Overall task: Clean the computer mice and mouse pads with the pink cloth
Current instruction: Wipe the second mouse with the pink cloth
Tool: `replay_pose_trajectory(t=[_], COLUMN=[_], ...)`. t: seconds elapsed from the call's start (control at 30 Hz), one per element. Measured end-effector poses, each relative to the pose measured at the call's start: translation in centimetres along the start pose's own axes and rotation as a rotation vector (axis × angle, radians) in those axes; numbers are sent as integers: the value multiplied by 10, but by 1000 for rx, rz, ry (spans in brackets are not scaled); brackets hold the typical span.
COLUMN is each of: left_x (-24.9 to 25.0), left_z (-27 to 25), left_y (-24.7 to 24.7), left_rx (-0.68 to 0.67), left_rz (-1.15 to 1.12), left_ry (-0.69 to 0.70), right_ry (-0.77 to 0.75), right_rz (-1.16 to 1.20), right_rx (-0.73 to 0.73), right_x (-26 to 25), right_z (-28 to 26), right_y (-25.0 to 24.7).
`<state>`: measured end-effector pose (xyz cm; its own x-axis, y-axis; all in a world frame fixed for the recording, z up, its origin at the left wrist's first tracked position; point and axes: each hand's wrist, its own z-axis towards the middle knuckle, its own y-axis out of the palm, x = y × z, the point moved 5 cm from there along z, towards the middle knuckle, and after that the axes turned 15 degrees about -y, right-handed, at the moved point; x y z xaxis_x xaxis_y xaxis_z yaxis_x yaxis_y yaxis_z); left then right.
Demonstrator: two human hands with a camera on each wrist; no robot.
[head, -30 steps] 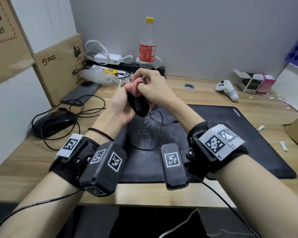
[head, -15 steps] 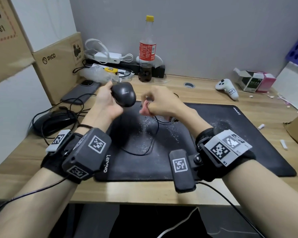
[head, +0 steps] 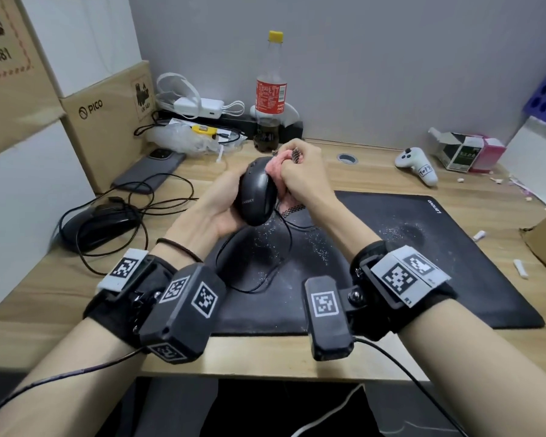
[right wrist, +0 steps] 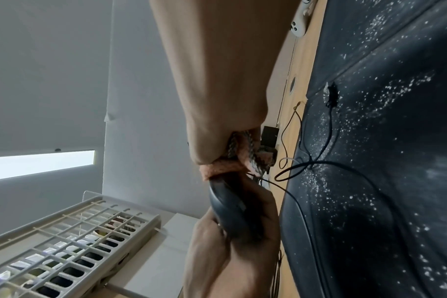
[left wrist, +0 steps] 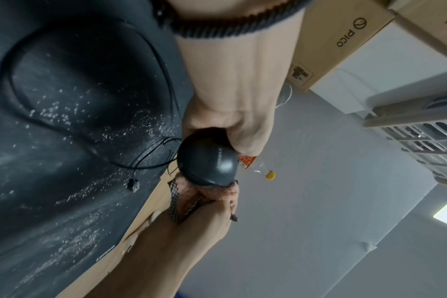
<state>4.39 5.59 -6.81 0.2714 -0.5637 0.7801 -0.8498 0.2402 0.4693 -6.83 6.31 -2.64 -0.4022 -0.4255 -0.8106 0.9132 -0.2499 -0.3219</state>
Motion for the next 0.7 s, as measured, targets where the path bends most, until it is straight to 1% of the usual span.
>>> replay_pose_trajectory(t=[0.1,0.17,0.27,0.33,0.4,0.47,0.5,0.57,0.63,0.7], left_x=[0,1,3,5,6,6,6,5,4,3], left_z=[-5,-8,-7,-6,0,6,8,13,13,14], left_y=[-2,-7,-12,-11,-13,-16,-18,-21,-23,-25], left_rx=[0,42,140,219,318,416,449,496,519,491], left_rz=[150,256,403,430,431,393,337,227,155,110], left_ry=[23,49,126,181,221,234,232,209,186,165], right_ry=[11,39,38,9,-28,-77,-100,-133,-176,-207], right_rz=[28,11,-47,-119,-159,-204,-224,-242,-221,-227], right_rx=[13,-27,-52,-46,-73,-143,-193,-295,-365,-347], right_x=[-2,1,4,3,-1,-4,-6,-9,-13,-13], right_z=[3,5,7,5,1,-3,-6,-11,-17,-15], right_y=[-4,-4,-1,0,4,12,17,24,26,24])
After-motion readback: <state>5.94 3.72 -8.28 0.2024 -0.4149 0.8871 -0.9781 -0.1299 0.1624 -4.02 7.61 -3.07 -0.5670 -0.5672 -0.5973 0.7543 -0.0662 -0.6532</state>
